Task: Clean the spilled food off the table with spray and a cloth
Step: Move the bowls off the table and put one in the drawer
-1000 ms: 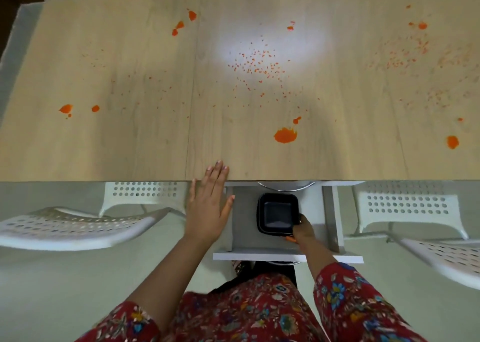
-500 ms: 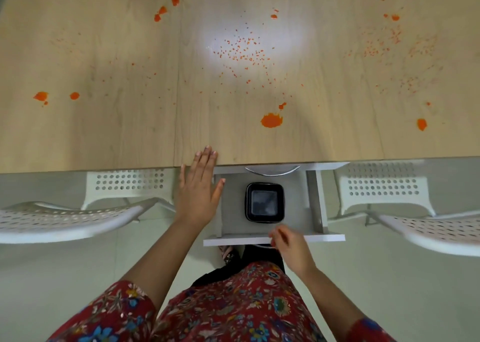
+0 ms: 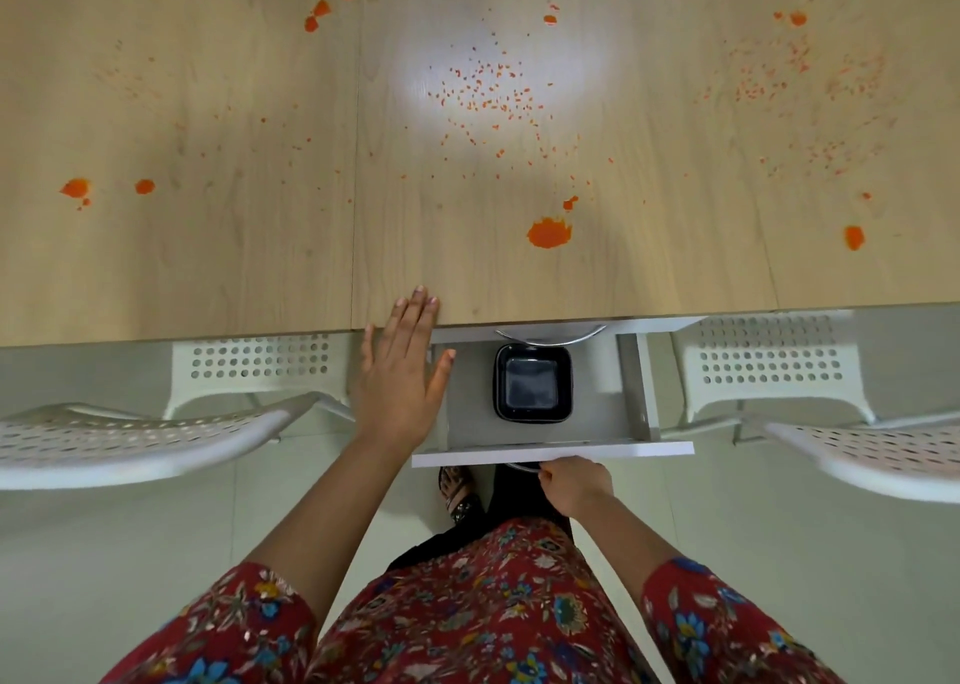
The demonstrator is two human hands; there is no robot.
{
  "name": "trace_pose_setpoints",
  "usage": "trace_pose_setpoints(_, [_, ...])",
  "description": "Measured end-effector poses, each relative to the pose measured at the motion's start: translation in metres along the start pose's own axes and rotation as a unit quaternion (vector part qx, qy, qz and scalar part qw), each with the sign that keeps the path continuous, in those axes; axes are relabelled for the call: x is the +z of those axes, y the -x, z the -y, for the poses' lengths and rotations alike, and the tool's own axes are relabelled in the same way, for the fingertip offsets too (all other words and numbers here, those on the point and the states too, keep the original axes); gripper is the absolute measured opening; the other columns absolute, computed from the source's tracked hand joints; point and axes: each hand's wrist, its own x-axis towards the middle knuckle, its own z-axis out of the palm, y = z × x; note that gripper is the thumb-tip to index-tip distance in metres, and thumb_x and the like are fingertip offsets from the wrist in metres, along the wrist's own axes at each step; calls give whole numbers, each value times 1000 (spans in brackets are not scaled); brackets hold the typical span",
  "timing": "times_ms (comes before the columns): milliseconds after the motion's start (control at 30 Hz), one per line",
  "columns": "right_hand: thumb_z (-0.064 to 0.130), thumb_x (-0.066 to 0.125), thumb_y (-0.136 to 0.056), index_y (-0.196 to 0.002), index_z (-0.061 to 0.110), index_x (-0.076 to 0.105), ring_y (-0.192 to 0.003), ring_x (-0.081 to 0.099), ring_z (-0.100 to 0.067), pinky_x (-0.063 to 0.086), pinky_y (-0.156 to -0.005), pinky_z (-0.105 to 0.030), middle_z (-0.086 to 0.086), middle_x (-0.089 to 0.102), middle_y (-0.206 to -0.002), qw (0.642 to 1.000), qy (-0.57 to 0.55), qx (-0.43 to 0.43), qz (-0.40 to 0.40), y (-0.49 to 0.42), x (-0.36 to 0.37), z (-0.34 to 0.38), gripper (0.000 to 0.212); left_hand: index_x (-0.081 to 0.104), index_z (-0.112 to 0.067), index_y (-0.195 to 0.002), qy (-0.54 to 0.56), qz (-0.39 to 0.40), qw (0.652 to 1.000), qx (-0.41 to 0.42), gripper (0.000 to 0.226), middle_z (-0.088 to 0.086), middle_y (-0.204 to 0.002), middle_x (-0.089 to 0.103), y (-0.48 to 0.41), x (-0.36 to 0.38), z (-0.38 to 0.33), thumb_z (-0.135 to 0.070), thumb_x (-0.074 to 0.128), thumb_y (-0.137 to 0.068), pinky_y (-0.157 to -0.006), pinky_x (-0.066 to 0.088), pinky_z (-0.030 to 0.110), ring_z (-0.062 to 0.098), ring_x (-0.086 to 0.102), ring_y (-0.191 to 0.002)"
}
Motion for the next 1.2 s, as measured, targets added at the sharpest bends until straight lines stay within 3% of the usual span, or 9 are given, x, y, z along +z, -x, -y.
trace_pose_setpoints(100, [35,27,-102,-133,24,54,-117,56,-22,47,-88,-31,-2,60,-128,1000,16,11,-19,-15,-22,2,42,19,-26,-154,14,-5,1000,3,60,-11,-161,11,0,-1,2,-49,20,-99,-120,3,40,4,2,-147])
trace_pose_setpoints(267, [27,30,-101,-119,18,57,-104,63,-24,42,-76,-31,-5,65,-114,997,-10,51,-53,-47,-59,11,34,22,-26,-153,18,-9,1000,7,57,-11,-161,15,-1,0,4,-46,24,-100,-120,6,40,5,6,-148])
trace_pose_setpoints(433, [30,35,-101,-147,16,29,-127,49,-25,37,-97,-37,-5,45,-143,993,-68,34,-95,-72,-81,12,49,23,-27,-153,15,-12,1000,1,56,-12,-160,15,-1,0,3,-45,24,-100,-119,4,37,4,7,-147])
trace_pose_setpoints(600, [28,36,-99,-149,17,28,-135,40,-20,30,-106,-36,-4,42,-148,994,-62,12,-93,-87,-97,7,51,25,-27,-152,28,-17,999,-7,56,-12,-160,16,-1,0,1,-45,25,-99,-119,4,38,4,7,-147])
trace_pose_setpoints(733, [31,39,-99,-154,19,14,-146,20,-17,23,-113,-37,1,19,-160,994,-93,-8,-57,-69,-94,5,61,24,-27,-152,27,-16,999,-3,56,-13,-160,15,-1,1,1,-44,26,-100,-119,4,39,4,6,-147])
trace_pose_setpoints(833, [30,41,-99,-148,25,34,-137,39,-18,33,-108,-33,4,38,-152,966,-237,13,-101,-37,-89,9,50,25,-27,-152,33,-17,999,-3,55,-13,-160,16,0,0,2,-44,26,-99,-119,6,40,3,5,-147])
trace_pose_setpoints(967, [17,47,-96,-125,22,62,-112,59,-16,47,-86,-30,6,63,-124,885,-329,-1,-330,15,-94,16,32,28,-27,-151,41,-20,999,-3,55,-13,-159,19,-1,-2,2,-44,25,-99,-119,8,40,2,7,-146])
trace_pose_setpoints(1033, [15,48,-95,-124,20,62,-109,60,-18,49,-82,-31,3,64,-121,884,-277,-16,-377,19,-109,16,33,29,-27,-151,43,-20,999,-1,54,-12,-159,21,-1,-3,2,-44,26,-99,-119,9,41,3,10,-146])
trace_pose_setpoints(1200, [12,55,-86,-107,16,72,-97,60,-31,48,-75,-35,-9,66,-103,930,-122,-8,-347,10,-144,16,28,32,-27,-150,31,-13,999,11,56,-11,-158,24,-3,-8,4,-45,24,-98,-117,12,40,8,18,-145])
